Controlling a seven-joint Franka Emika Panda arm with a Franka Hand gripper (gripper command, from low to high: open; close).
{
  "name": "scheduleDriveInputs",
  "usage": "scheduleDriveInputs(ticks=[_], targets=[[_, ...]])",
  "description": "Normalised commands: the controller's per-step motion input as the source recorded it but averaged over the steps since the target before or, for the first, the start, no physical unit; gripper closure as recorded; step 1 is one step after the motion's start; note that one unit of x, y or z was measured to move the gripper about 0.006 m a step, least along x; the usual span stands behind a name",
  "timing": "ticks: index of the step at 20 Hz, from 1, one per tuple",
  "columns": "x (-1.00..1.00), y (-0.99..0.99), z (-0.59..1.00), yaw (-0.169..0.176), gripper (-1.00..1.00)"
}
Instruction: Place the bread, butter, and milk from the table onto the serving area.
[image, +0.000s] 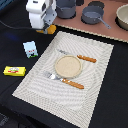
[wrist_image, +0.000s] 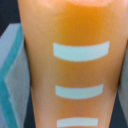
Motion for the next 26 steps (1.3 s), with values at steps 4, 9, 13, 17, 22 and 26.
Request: scheduleDriveInputs(ticks=[4,9,13,17,22,26], targets=[[0.72,-0.24,0.37,-0.014,1.0],[0.79,-0.23,0.43,-0.011,1.0],[0.73,-0.26,0.32,-0.032,1.0],[0.74,-0.24,0.42,-0.033,1.0],[0.8,-0.1,0.81,-0.007,1.0],[0.77,-0.18,0.58,-0.023,1.0]])
